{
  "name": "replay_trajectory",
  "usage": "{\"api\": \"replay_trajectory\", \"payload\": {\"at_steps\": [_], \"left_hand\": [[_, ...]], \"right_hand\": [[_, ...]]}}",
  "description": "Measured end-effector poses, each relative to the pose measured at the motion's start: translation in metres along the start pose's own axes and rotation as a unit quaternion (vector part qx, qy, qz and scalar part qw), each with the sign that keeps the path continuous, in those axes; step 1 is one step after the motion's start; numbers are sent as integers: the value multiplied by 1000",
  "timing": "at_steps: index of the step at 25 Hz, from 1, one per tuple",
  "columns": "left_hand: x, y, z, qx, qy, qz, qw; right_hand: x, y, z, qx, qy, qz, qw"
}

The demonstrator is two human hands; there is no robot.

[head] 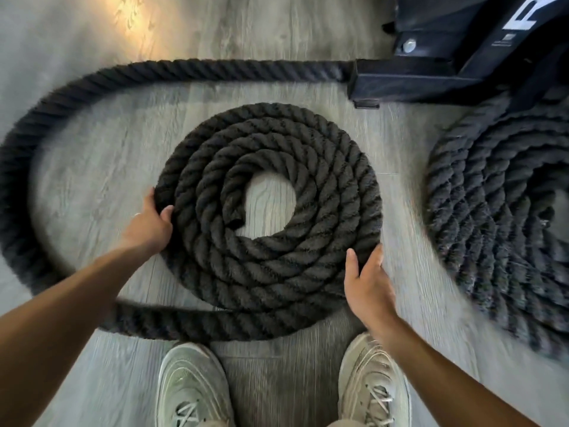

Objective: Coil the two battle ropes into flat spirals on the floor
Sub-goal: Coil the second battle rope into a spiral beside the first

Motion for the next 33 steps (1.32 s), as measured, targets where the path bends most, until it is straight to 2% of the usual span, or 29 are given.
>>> {"api": "replay_trajectory", "payload": {"at_steps": [2, 5, 7, 9, 11, 13, 16, 19, 22, 25, 28, 30, 33], "left_hand": [[1, -19, 11, -1, -15, -4, 1000], [0, -59, 25, 8, -38, -17, 999], [-6, -79, 35, 57, -31, 15, 998], [-9, -81, 44, 81, 20, 59, 995], [-4, -63, 47, 72, 74, 78, 992], [6, -37, 46, 95, 49, 77, 991], [18, 12, 28, 133, -90, 65, 985], [25, 42, 7, 73, -89, 59, 992], [23, 48, 4, 44, -58, 49, 996], [24, 39, 4, 16, -20, 40, 999], [20, 5, 15, 47, -98, 79, 991], [11, -30, 26, 89, -149, 104, 979], [-10, -84, 39, 132, -101, 149, 975]], "right_hand": [[3, 29, 8, 19, -13, 17, 1000], [1, 84, 26, 11, -6, 90, 996], [-1, 110, 41, 7, -21, 130, 991], [-3, 117, 54, 18, -35, 119, 992], [-1, 101, 55, 17, -38, 58, 997], [1, 64, 42, -2, -31, 18, 999], [-3, -4, 19, -18, 22, 48, 998], [-12, -50, 12, -24, 47, 92, 994], [-18, -56, 10, -30, 39, 107, 993], [-15, -26, 15, -25, 106, 125, 986], [-5, 34, 23, -16, 96, 141, 985], [8, 82, 36, -2, 69, 102, 992], [17, 135, 58, 12, 35, 37, 999]]}}
Point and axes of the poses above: each hand's wrist, its own y-axis towards the middle knuckle, its own x-axis out of the back of the hand, z = x × y, the point moved 9 cm from there along y, towards the middle knuckle, and after that the axes turned 15 degrees about -z, right-handed, at the moved point
